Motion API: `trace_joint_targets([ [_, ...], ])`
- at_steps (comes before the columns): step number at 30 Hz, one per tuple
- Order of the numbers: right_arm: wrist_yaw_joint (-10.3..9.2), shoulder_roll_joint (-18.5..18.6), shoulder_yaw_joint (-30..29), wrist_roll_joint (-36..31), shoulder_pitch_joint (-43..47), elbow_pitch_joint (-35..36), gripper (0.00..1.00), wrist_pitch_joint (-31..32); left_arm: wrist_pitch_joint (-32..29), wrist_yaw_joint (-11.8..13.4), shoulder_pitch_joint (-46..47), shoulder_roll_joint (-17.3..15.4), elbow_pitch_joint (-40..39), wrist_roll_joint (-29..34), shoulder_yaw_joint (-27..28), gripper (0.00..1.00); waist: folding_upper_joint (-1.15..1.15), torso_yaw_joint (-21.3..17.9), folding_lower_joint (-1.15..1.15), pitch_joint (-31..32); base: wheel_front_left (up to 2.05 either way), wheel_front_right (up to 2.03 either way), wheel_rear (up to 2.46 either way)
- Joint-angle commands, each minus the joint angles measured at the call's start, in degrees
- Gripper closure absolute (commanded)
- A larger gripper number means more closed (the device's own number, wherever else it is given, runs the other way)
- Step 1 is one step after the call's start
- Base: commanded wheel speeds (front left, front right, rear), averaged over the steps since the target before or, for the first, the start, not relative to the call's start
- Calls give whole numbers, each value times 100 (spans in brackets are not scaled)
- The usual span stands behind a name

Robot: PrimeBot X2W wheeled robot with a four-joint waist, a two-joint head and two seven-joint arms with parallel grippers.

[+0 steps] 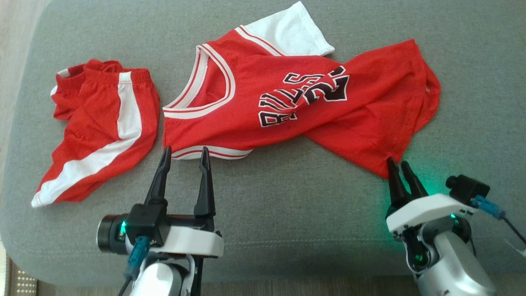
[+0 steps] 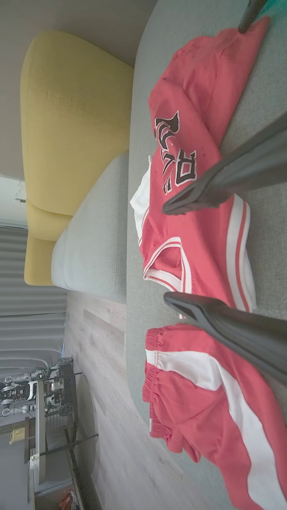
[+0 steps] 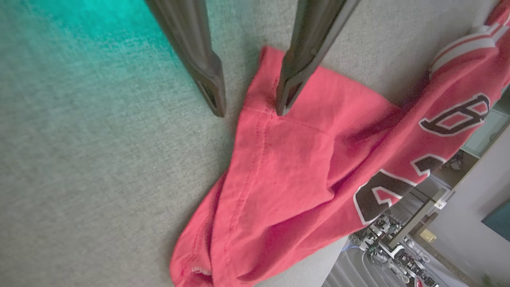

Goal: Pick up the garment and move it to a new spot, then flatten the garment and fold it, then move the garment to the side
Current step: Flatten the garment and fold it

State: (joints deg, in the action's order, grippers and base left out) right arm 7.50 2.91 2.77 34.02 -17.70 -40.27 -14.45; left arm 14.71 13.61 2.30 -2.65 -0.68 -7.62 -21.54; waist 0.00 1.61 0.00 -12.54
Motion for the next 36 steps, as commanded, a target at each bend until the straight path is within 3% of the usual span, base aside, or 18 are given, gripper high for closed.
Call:
trace_joint_targets([
  [1,-1,-2,137,157,-197,74,39,-49,29,-4,20,-22,-189,67,156,0,0,3,0,-2,0,0,0],
  [6,-1,-3,235,619,-385,-127,69,-53,29,-11,13,-22,-156,93,123,0,0,21,0,3,0,0,0],
  [9,-1,-3,353,861,-440,-276,100,-53,29,-22,11,-22,-140,109,110,0,0,34,0,9,0,0,0],
  [13,-1,-3,405,982,-457,-288,100,-54,29,-24,4,-22,-137,127,140,0,0,31,0,6,0,0,0],
  [16,-1,2,41,687,-405,63,100,-54,29,-6,-42,-22,-120,90,213,0,0,-20,0,-1,0,0,0],
  [22,-1,43,-956,-184,-68,1358,100,-54,29,57,-35,-51,27,149,724,0,0,-357,0,-46,0,0,0],
  [29,-1,28,-2206,-803,214,2763,100,129,29,-127,-38,-113,224,221,963,0,0,-633,0,-142,0,0,0],
  [34,-1,5,-1893,-305,334,3166,100,961,29,-195,92,-124,348,298,1027,0,0,-676,0,-205,0,0,0],
  [35,-1,2,-1695,-133,391,3198,66,1155,29,-220,125,-123,365,318,1021,0,0,-673,0,-217,0,0,0],
  [36,-1,1,-1498,52,453,3194,43,1307,29,-239,152,-121,380,336,1014,0,0,-663,0,-226,0,0,0],
])
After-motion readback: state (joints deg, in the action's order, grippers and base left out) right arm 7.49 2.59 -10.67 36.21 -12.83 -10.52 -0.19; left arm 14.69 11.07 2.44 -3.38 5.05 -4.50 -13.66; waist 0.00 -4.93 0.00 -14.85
